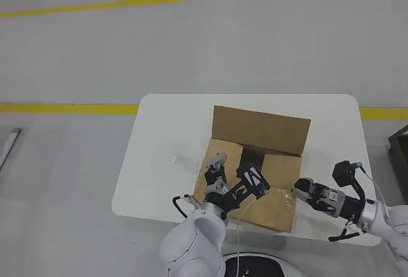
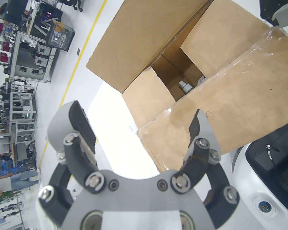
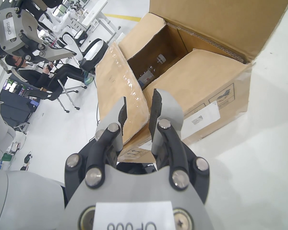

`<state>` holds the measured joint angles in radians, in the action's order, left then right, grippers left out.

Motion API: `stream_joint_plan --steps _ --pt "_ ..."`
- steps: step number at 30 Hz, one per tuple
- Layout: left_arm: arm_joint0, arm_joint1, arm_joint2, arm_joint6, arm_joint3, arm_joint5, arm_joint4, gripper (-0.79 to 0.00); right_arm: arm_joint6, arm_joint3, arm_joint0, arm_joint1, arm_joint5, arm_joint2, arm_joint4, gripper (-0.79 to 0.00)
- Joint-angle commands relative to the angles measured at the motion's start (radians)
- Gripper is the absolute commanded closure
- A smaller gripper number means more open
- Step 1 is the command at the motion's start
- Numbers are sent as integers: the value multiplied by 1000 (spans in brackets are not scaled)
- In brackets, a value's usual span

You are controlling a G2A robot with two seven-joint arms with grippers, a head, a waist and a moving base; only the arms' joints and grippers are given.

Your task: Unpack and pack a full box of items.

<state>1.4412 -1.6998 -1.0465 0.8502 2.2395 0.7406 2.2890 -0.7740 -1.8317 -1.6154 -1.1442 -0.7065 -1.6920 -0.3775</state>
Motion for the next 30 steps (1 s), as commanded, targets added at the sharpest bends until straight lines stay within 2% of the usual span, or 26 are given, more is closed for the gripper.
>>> stream_joint_plan --steps 1,12,14,22,30 --pt "0 0 0 0 0 0 0 -785 -2 5 4 2 0 9 -1 -262" --pt "0 0 0 0 0 0 0 -785 -17 11 10 17 -4 46 -3 -259" --pt "0 0 0 0 0 0 0 -785 -7 16 2 19 -13 50 50 -262" --pt "0 0 0 0 0 0 0 -785 -93 2 -13 39 -47 38 212 -206" --pt "0 0 0 0 0 0 0 -785 -127 12 -2 53 -25 47 196 -215"
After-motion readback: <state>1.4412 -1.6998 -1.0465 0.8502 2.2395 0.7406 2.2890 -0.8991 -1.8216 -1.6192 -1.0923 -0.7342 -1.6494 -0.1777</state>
